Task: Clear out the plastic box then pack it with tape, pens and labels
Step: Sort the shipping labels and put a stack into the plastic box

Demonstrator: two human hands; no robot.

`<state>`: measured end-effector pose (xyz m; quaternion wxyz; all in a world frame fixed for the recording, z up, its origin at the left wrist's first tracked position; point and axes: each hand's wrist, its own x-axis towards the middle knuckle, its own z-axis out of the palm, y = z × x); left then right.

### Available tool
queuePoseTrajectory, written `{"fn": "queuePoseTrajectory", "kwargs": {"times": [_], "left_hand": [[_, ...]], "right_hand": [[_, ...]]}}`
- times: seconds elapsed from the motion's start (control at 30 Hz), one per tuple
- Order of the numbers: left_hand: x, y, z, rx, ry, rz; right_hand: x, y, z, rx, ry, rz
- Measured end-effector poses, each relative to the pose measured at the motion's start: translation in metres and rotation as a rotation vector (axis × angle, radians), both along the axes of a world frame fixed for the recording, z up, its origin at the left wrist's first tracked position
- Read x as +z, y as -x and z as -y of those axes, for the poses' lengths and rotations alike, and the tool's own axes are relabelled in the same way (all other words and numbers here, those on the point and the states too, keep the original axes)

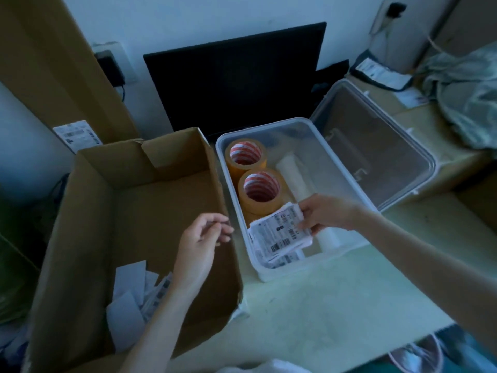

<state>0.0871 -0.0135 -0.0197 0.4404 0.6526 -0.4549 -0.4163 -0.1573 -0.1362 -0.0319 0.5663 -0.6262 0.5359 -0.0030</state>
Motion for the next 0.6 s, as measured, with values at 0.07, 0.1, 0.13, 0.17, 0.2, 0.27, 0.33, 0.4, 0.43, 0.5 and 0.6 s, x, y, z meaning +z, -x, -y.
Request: {"fn": "queuePoseTrajectory", "kwargs": {"times": [0.07,0.1,0.13,0.17,0.2,0.27,0.33,0.4,0.43,0.5,0.6], "left_hand": [[-0.004,-0.002,0.000,0.018,-0.027,0.001],[-0.005,-0.003,0.001,0.025,-0.039,0.001],[-0.007,-0.003,0.001,0.034,-0.046,0.001],[-0.009,-0.004,0.000,0.043,-0.053,0.002],[-0.009,-0.004,0.000,0.046,-0.057,-0.001],[-0.012,-0.005,-0.001,0.051,-0.069,0.005],[-0.015,-0.008,-0.001,0.054,-0.080,0.002],[-0.017,-0.009,-0.002,0.057,-0.091,-0.002],[-0.018,-0.010,-0.002,0.059,-0.096,0.000],[-0.019,-0.011,-0.002,0.061,-0.101,0.009],[-0.020,-0.011,-0.002,0.061,-0.103,0.006]], "right_hand": [[-0.012,-0.007,0.006,0.056,-0.024,-0.107],[-0.019,-0.010,0.008,0.060,-0.046,-0.137],[-0.024,-0.013,0.010,0.057,-0.077,-0.160],[-0.030,-0.015,0.011,0.056,-0.106,-0.181],[-0.035,-0.016,0.010,0.056,-0.137,-0.203],[-0.044,-0.018,0.010,0.079,-0.206,-0.234],[-0.051,-0.018,0.007,0.124,-0.252,-0.273],[-0.054,-0.018,0.006,0.144,-0.267,-0.304],[-0.055,-0.018,0.007,0.144,-0.261,-0.313],[-0.055,-0.017,0.008,0.145,-0.238,-0.337],[-0.050,-0.017,0.009,0.148,-0.188,-0.357]]}}
